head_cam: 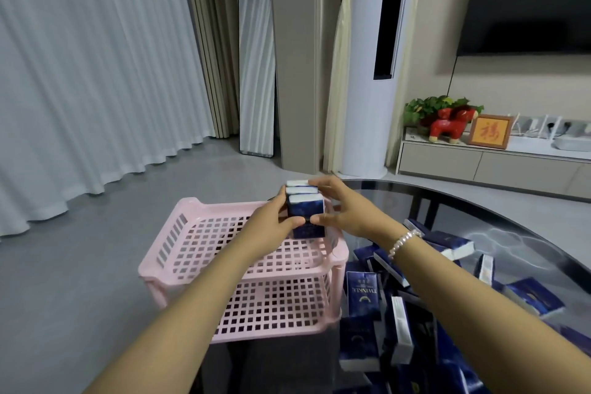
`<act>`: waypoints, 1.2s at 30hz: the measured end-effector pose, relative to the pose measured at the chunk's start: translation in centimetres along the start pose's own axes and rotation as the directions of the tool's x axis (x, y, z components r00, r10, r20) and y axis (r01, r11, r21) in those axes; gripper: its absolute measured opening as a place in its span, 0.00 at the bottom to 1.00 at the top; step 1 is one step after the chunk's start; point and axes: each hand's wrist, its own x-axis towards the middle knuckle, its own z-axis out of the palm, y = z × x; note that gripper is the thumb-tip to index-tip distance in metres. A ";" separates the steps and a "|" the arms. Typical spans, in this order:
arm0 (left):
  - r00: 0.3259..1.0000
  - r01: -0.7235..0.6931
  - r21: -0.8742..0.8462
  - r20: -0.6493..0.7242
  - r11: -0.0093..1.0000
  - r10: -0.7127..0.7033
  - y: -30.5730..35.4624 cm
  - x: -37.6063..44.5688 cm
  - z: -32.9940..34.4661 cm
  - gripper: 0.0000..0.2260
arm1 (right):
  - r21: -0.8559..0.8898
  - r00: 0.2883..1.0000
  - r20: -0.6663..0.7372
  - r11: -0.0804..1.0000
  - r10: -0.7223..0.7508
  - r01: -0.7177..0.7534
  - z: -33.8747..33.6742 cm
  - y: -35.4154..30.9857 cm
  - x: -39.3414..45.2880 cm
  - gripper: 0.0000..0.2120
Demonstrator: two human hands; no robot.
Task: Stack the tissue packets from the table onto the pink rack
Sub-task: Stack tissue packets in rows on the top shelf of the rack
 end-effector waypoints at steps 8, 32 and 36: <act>0.998 0.042 0.147 0.034 0.988 -0.048 0.7 -0.5 1.4 0.26 | 0.026 1.000 -0.020 1.000 0.010 -0.009 0.6 0.6 0.0 0.18; 0.996 0.066 -0.034 -0.063 0.997 -0.069 1.4 -1.8 1.1 0.35 | -0.091 0.992 -0.080 0.992 -0.100 0.092 0.5 0.0 -1.3 0.27; 0.986 -0.007 -0.010 -0.165 1.000 0.005 2.3 -3.0 1.3 0.29 | -0.094 0.985 -0.152 0.993 -0.087 0.073 0.6 -0.2 -2.4 0.25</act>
